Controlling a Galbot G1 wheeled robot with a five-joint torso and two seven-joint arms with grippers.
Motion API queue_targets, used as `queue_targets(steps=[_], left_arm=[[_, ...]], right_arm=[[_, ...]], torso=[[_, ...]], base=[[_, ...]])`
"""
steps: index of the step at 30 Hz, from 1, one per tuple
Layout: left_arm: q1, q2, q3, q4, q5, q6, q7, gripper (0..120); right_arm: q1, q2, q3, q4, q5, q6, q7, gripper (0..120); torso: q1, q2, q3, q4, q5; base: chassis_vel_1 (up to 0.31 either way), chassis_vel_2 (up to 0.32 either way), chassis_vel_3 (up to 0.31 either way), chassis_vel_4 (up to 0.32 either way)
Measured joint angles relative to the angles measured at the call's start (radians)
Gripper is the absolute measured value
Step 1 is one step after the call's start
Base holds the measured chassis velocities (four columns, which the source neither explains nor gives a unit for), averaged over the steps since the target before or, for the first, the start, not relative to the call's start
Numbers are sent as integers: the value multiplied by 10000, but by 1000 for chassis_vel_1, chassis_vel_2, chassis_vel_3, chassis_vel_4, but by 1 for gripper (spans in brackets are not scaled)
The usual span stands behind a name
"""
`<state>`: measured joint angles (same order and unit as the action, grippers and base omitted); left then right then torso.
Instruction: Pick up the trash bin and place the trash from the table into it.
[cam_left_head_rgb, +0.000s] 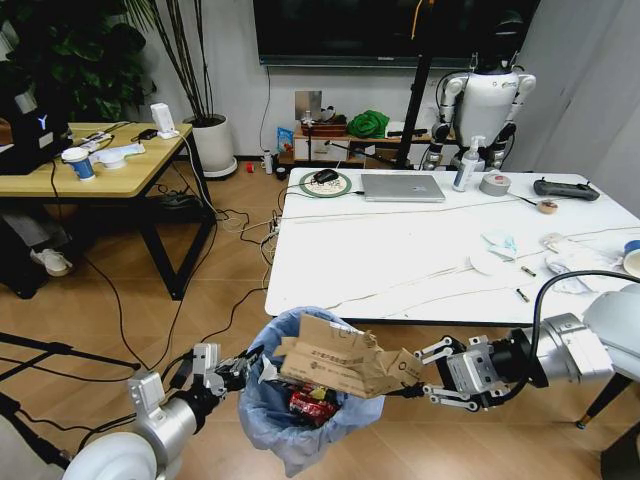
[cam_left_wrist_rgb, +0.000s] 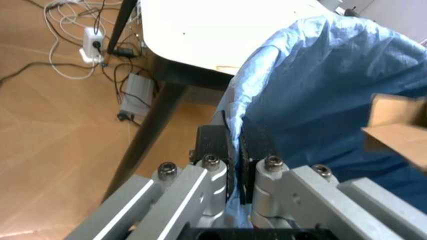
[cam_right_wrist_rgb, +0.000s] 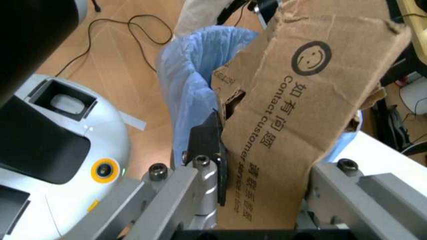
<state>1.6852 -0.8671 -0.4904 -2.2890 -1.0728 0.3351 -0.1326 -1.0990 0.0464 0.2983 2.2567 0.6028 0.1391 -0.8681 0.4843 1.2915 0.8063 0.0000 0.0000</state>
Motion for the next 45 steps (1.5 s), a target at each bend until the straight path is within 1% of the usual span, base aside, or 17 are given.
queue_targets(steps=[7, 13, 17, 20, 21, 22, 23, 26, 27, 29, 30, 34, 35, 37, 39, 43, 45], left_arm=[[183, 0, 81, -71, -161, 97, -273, 0], [146, -29, 163, -78, -200, 103, -308, 0], [120, -98, 207, -62, -188, 103, -305, 0], [30, -138, 257, 0, -149, 103, -262, 0], [30, -138, 257, 0, -149, 103, -262, 0], [-20, -141, 262, 14, -145, 102, -251, 0], [-39, -144, 263, 14, -145, 102, -249, 0], [-112, -195, 265, 5, -145, 102, -246, 0], [-122, -228, 276, 2, -130, 101, -245, 0], [-123, -238, 281, 1, -119, 101, -244, 0], [-122, -283, 305, 1, -72, 101, -236, 0], [-116, -389, 371, 1, 40, 99, -216, 0], [-116, -389, 371, 1, 40, 99, -216, 0], [-114, -437, 409, 3, 97, 97, -205, 0], [-112, -466, 440, 17, 138, 94, -198, 0], [-99, -494, 485, 38, 208, 91, -172, 0], [-96, -505, 498, 45, 230, 90, -155, 0]], right_arm=[[-107, 330, -93, -385, -337, 106, -349, 11], [-91, 377, -118, -355, -313, 83, -271, 11], [-89, 378, -121, -340, -303, 88, -243, 15], [-99, 379, -125, -304, -259, 153, -145, 26], [-99, 379, -125, -304, -259, 153, -145, 26], [-96, 378, -125, -295, -255, 172, -129, 31], [-96, 376, -126, -290, -252, 183, -121, 32], [-101, 351, -126, -195, -197, 197, -55, 46], [-104, 339, -126, -156, -184, 189, -18, 52], [-104, 336, -126, -148, -180, 184, -7, 52], [-104, 328, -126, -130, -152, 162, 34, 61], [-104, 290, -126, -74, -48, 108, 112, 76], [-104, 290, -126, -74, -48, 108, 112, 76], [-105, 264, -126, -15, 15, 65, 177, 88], [-98, 241, -123, 10, 66, 36, 225, 94], [-81, 206, -104, 42, 150, 29, 259, 100], [-72, 187, -91, 61, 185, 29, 269, 100]], torso=[[0, 0, 0, 0, 1], [0, 0, 0, -1, -1], [0, 0, 0, 0, 0], [0, 0, 0, 0, 0], [0, 0, 0, 0, 0], [0, 0, 0, 0, 0], [0, 0, 0, -1, 0], [0, 0, 0, 0, 0], [0, 0, 0, 0, 0], [0, 0, 0, -1, 0], [0, 0, 0, 0, 0], [0, 0, 0, 0, 0], [0, 0, 0, 0, 0], [0, 0, 0, 0, 0], [0, 0, 0, 0, 0], [0, 1, 0, 0, 0], [0, 0, 0, 0, 1]], base=[[0, 0, 0, 0], [0, 0, 0, 0], [0, 0, 0, 0], [0, 0, 0, 0], [0, 0, 0, 0], [0, 0, 0, 0], [0, 0, 0, 0], [0, 0, 0, 0], [0, 0, 0, 0], [0, 0, 0, 0], [0, 0, 0, 0], [0, 0, 0, 0], [0, 0, 0, 0], [0, 0, 0, 0], [0, 0, 0, 0], [0, 0, 0, 0], [0, 0, 0, 0]])
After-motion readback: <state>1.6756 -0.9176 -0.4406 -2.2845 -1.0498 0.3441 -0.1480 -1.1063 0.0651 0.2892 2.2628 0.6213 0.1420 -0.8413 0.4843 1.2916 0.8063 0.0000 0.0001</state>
